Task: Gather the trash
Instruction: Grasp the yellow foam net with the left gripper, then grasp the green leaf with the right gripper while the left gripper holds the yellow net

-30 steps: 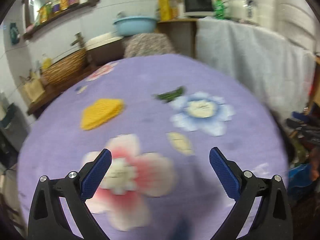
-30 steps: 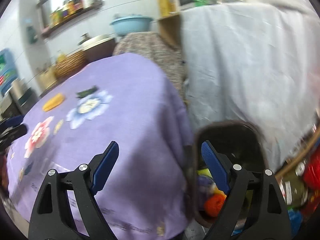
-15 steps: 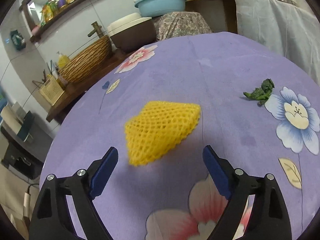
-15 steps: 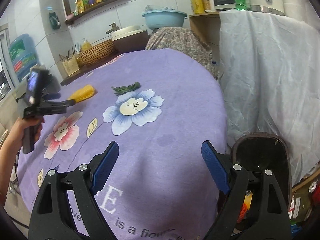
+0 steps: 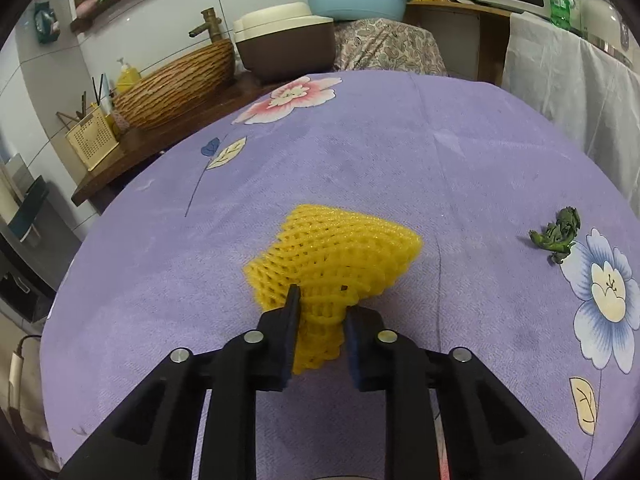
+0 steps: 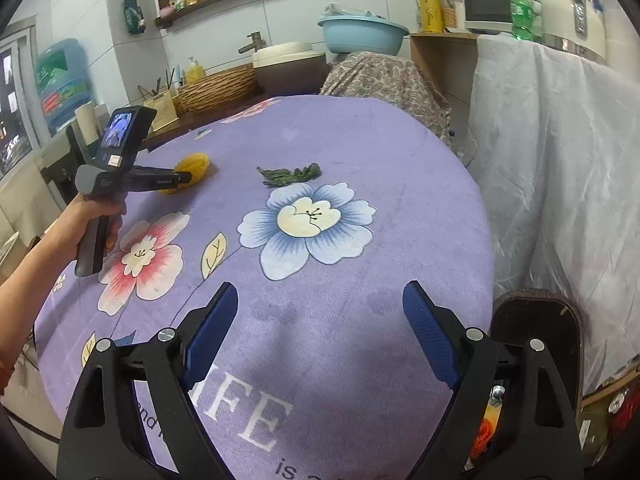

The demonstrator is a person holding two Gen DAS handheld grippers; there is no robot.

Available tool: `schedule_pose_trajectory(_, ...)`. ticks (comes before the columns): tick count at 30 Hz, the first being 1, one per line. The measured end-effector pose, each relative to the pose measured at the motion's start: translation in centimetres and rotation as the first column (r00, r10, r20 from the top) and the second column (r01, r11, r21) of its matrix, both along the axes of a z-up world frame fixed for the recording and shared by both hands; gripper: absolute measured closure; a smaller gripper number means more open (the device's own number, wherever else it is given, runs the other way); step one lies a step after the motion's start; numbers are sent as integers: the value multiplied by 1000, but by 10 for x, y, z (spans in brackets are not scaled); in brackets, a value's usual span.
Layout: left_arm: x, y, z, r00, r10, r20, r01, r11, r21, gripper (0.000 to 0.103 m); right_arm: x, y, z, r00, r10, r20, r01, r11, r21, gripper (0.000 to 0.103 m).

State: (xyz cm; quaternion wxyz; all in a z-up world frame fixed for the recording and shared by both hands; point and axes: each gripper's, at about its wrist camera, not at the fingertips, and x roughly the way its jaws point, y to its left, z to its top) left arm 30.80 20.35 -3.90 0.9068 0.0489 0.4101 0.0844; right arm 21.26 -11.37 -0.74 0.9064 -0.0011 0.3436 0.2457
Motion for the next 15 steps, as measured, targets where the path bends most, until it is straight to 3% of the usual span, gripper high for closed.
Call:
schedule_pose_trajectory(7,-22,1,8,999,3,40,0,997,-79,86,38,47,14,993,115,-21,-115,993,-15,19)
schedule_pose_trajectory(15,-60,-10,24,993,-32,118,44,994,-104,86,127,119,-2,975,150,-164,-163,984,-69,19)
